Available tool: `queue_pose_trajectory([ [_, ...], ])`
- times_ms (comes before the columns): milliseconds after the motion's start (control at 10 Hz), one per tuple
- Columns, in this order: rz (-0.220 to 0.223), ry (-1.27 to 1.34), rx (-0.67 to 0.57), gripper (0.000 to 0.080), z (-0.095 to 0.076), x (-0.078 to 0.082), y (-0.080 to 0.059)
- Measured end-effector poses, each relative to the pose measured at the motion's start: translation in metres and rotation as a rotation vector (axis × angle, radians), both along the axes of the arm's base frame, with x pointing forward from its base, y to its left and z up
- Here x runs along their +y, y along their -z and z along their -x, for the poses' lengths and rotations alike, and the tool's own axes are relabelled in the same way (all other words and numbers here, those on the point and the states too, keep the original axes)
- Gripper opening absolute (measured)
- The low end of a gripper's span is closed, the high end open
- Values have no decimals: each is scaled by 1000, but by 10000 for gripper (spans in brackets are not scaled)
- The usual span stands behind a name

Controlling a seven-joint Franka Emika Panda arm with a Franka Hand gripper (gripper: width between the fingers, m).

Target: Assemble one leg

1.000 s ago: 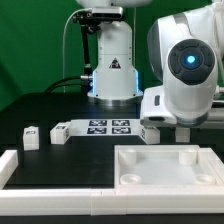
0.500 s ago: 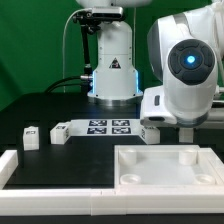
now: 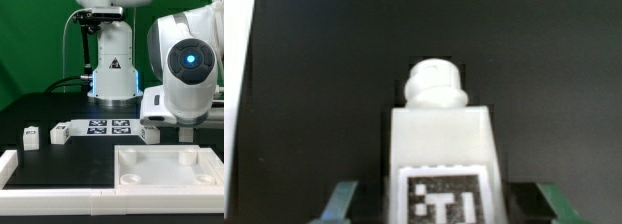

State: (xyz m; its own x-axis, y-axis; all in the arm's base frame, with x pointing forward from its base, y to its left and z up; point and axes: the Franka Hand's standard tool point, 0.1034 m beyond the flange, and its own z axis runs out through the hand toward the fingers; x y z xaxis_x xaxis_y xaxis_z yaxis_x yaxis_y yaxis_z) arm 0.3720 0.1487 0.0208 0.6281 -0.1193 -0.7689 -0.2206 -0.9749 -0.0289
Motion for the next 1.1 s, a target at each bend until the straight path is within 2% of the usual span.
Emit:
queue_pose_trajectory([
  [300,37,68,-2,290,-16,-11,-43],
  [400,32,67,-10,290,-24,-11,-54],
  [500,37,72,-55,290,-28,-9,-48],
  [600,39,70,-49,290,-24,-10,-47],
  [700,44,76,-97,290,-30,-9,-45],
  [800,62,82,-228,290,-39,-6,-44],
  [1000,82,78,-369,290,-34,-4,-45],
  [1100,98,91,-484,290,-43,-2,-45],
])
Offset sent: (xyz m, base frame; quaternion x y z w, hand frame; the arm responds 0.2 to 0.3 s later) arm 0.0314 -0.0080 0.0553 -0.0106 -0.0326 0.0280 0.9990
